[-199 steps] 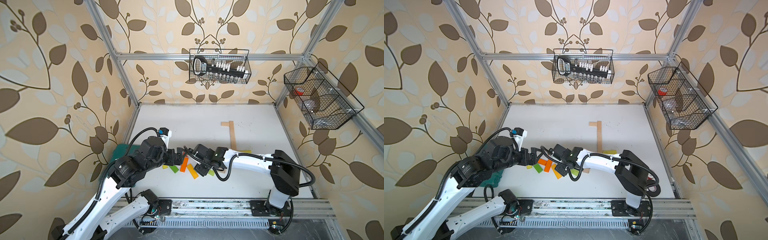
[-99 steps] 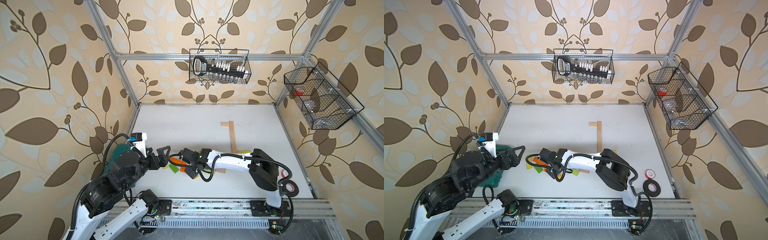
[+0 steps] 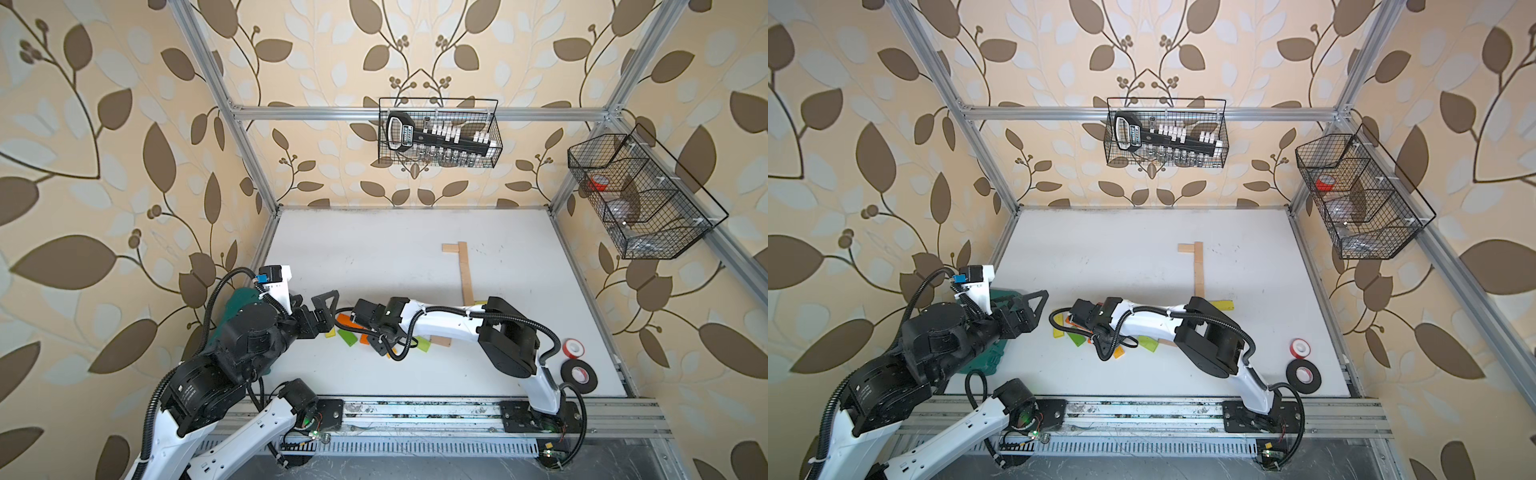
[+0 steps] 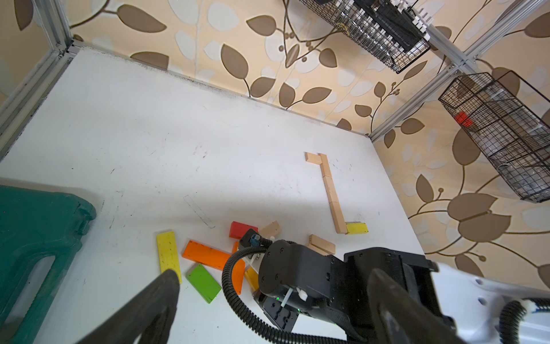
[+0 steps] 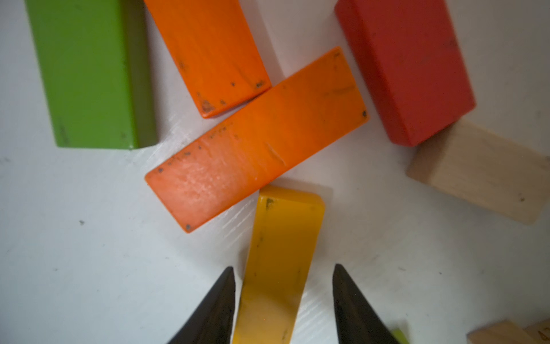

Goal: Assemble a giraffe with building blocks
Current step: Pick up the building block from the center of the board.

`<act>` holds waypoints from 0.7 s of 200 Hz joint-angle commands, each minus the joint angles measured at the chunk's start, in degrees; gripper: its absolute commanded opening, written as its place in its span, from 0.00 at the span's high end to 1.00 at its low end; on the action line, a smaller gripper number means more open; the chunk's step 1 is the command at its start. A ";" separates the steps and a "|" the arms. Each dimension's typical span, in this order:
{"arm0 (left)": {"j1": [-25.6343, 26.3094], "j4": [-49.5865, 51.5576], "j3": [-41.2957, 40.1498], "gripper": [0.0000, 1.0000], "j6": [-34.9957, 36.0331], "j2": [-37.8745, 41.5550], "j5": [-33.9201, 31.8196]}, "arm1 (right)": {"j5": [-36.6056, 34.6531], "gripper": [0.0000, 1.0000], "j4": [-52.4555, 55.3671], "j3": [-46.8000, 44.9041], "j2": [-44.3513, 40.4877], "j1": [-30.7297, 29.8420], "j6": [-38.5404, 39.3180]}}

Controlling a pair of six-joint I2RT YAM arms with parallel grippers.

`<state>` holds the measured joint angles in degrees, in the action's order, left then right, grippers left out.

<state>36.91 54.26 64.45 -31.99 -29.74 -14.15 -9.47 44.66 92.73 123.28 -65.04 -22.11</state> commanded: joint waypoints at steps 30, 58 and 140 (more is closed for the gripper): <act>-0.04 -1.04 0.00 0.01 -0.76 -0.59 -1.76 | 0.53 0.66 4.81 2.81 3.05 -0.44 -4.54; -0.03 -1.00 0.02 0.01 -0.79 -0.50 -1.84 | -2.41 0.86 5.99 2.81 0.30 -0.21 -7.21; -0.08 -5.76 -1.24 0.01 1.67 -4.37 3.96 | -8.06 0.86 5.69 -8.74 -30.72 17.02 -28.08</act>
<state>36.91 53.36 64.29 -31.92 -31.20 -13.69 -12.88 49.04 89.45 102.32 -55.22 -39.20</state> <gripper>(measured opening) 0.989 0.206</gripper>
